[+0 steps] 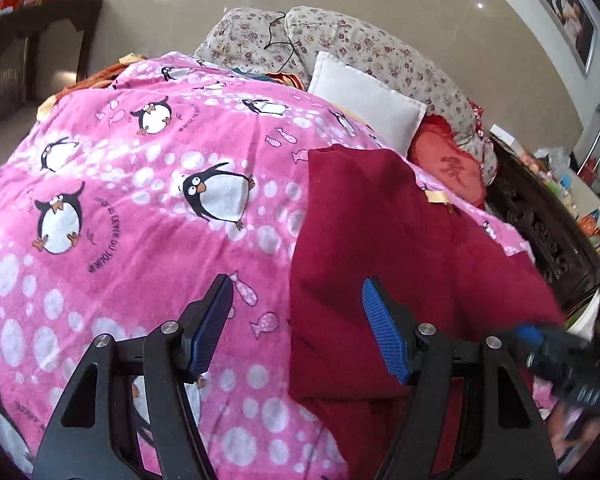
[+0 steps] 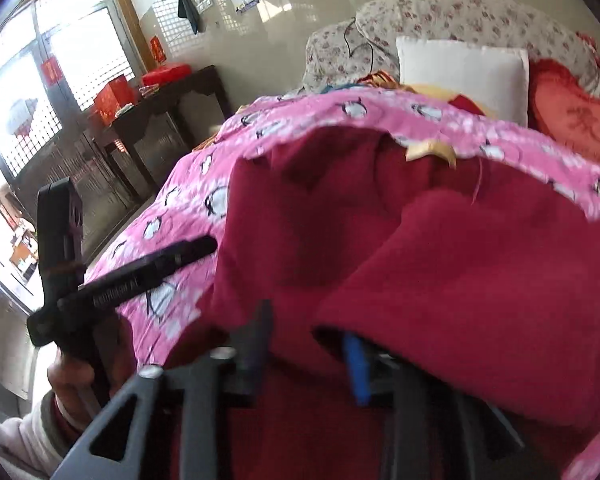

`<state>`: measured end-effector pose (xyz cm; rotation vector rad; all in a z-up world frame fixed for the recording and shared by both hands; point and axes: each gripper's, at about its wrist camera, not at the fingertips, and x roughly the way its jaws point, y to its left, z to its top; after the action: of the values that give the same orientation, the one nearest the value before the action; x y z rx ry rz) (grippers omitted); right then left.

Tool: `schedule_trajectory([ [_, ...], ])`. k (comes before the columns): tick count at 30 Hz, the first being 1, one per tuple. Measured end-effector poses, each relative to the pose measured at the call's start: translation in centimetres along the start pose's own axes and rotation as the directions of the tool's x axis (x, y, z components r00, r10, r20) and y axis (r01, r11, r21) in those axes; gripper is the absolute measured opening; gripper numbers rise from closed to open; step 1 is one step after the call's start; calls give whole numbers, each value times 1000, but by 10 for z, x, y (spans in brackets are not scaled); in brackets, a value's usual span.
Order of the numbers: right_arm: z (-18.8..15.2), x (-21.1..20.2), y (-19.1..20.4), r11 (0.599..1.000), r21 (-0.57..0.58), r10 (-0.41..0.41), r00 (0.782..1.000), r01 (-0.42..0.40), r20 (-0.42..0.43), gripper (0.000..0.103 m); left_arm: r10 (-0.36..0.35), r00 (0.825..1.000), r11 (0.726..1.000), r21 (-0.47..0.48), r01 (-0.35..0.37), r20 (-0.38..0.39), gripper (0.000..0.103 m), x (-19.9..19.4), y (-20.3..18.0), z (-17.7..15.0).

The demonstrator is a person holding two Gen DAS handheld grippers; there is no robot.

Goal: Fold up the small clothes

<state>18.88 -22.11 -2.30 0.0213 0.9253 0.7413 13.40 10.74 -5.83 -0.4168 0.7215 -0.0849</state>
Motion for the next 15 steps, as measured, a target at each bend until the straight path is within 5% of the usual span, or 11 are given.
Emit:
schedule_trajectory([
  [3,-8,-29,-14,999,43,-29,998,27,60,39,-1,1000,1000,14,1,-11,67,1,-7,-1],
  [7,-21,-65,-42,987,162,-15,991,-7,136,51,13,1000,999,48,-14,2,67,-2,-15,-5],
  [13,-16,-65,-91,929,369,-75,979,0,187,51,13,1000,999,53,-12,-9,67,1,-15,-6],
  [15,-1,-63,-83,934,357,-83,976,5,203,51,9,1000,999,39,-9,3,67,-1,-11,-4],
])
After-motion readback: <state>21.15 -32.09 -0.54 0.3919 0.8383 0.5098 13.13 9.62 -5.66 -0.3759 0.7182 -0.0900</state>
